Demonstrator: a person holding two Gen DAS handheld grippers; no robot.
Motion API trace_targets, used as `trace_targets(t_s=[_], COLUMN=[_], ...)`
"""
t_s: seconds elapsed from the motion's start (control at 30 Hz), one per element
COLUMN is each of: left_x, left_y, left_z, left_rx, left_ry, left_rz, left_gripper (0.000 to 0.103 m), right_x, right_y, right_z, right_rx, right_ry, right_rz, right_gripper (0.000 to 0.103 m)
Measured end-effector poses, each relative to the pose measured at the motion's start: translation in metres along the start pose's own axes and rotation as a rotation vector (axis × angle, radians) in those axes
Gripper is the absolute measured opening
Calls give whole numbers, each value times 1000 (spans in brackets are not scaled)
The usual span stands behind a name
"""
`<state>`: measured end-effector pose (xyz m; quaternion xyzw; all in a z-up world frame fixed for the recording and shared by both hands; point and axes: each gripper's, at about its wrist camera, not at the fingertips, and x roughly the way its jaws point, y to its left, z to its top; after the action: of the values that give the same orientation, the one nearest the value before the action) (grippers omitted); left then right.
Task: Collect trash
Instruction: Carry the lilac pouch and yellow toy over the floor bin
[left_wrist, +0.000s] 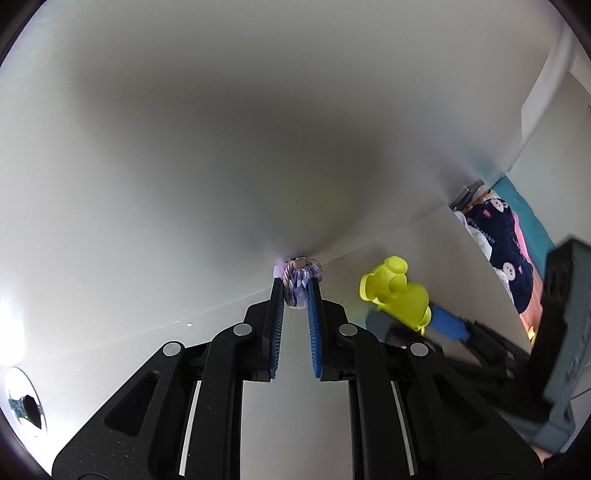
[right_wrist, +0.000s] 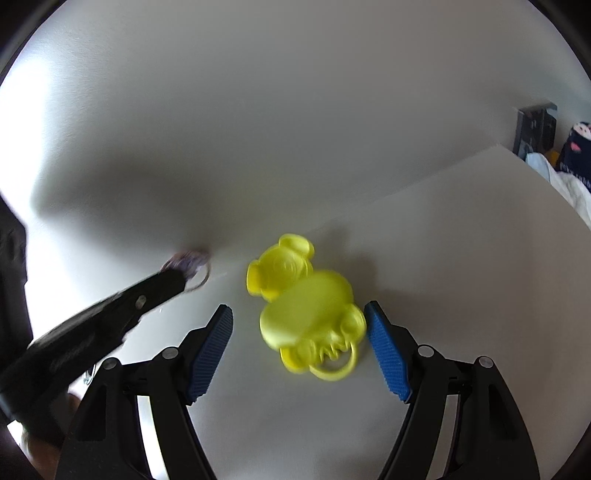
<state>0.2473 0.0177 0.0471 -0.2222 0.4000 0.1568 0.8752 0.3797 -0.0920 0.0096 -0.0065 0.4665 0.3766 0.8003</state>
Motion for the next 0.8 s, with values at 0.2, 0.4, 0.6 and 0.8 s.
trace_targets(t_s=[0.2,0.4,0.6,0.8], left_x=[3,2,-4,-15], left_y=[-3,-29,-92,-166], left_z=[-1,-2,-20,-56], left_rx=[6,47,139,242], left_ry=[1,-17,-14,16], left_rz=[6,-18,-73,-157], left_gripper=[12,12,12,12], right_x=[4,-35,-102,-182], right_y=[4,-20,-67,-113], right_z=[5,-15,-37,-72], right_rx=[-31,30,114,194], right_ry=[-14,-66,-121,-172], right_rz=[-50,-36,-90,-185], right_gripper=[56,56,56,56])
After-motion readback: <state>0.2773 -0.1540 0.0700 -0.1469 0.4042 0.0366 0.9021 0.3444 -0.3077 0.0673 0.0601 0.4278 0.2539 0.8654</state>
